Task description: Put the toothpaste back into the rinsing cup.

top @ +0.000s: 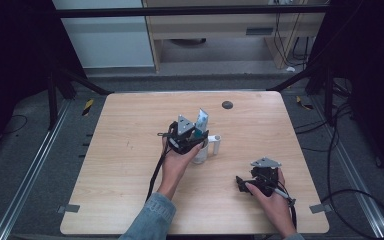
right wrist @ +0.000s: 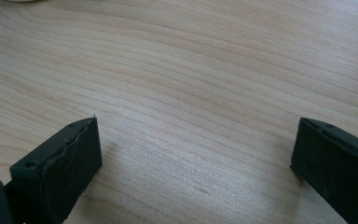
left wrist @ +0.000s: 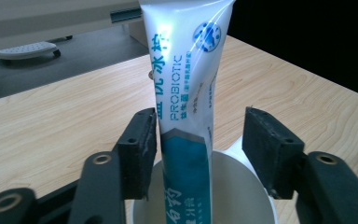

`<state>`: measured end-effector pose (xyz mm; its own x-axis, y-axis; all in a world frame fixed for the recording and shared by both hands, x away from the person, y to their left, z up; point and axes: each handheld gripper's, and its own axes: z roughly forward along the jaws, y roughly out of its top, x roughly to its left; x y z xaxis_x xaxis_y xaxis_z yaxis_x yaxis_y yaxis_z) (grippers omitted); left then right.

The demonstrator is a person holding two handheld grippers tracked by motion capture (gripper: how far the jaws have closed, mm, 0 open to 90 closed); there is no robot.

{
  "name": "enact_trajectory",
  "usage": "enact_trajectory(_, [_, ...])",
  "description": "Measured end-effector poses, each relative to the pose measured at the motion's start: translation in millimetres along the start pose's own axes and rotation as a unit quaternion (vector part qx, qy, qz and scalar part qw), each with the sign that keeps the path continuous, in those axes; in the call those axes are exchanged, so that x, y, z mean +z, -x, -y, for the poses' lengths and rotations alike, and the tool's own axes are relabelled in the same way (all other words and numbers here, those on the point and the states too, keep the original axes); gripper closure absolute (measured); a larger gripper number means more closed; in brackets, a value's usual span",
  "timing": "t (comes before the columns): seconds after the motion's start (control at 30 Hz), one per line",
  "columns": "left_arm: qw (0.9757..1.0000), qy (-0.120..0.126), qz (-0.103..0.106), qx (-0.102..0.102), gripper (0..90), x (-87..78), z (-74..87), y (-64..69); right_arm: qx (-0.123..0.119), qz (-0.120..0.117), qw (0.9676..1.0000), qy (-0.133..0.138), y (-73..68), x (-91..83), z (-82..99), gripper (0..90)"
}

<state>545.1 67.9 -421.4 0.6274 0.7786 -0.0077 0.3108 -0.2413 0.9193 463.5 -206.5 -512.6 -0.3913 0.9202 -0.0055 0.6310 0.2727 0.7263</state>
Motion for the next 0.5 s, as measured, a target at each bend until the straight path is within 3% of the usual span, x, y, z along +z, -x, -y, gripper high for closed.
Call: enact_trajectory(0.5, [0.9999, -0.013, -0.003, 0.010, 35.1, -10.7, -2.4, -1.7, 0.000, 0.000, 1.0000, 0.000, 0.0, 0.0, 0.0, 1.7])
